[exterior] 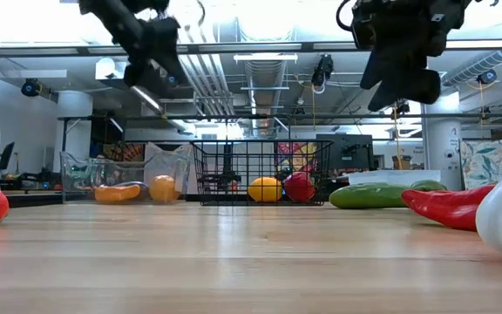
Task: Sort produce into baskets
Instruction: Put the lime into the wire basket
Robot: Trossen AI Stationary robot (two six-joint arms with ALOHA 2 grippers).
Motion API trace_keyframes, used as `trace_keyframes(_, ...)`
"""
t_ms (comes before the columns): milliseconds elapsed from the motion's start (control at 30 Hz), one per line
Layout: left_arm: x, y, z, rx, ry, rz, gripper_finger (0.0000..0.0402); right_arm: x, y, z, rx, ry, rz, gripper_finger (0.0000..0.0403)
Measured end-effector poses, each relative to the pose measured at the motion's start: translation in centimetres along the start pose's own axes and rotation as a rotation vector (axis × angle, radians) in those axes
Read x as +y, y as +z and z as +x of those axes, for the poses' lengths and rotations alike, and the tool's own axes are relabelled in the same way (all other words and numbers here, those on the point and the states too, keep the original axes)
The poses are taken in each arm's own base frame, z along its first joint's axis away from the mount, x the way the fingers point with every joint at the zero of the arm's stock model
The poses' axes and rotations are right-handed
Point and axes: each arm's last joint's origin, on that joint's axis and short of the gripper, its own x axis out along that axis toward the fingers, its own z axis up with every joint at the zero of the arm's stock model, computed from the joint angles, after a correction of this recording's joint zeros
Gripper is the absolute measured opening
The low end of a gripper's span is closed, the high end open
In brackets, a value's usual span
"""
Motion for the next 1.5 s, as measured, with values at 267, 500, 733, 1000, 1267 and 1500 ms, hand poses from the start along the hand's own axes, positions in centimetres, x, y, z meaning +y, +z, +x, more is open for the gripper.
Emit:
trace_keyframes(267,-6.5,-4.6,-1.6,-0.179,-0.152,0.034,0.0311,0.0,-1.5,0.2,0.087,-0.071,0.113,0.0176)
trace_keyframes(500,-10.8,-7.9,-2.2,-0.223,-0.168,0.049,0.0311,-1.9,-2.9,-0.3,0.216,-0.293,0.210,0.0159)
trace_keyframes(733,-13.9,-9.4,-2.4,-0.273,-0.203,0.054,0.0311,-3.7,-2.8,-0.8,0.232,-0.453,0.264,0.0163)
trace_keyframes(1000,-15.3,-9.9,-1.4,-0.265,-0.226,0.070,0.0311,-4.3,-2.1,-0.7,0.180,-0.481,0.227,0.0217)
trace_keyframes(1267,-16.0,-10.0,-0.4,-0.246,-0.208,0.088,0.0311,-5.0,-2.5,0.9,0.158,-0.527,0.269,0.0264)
trace_keyframes(1500,-16.2,-10.2,0.2,-0.233,-0.198,0.098,0.0311,-5.1,-2.8,3.3,0.193,-0.571,0.277,0.0271)
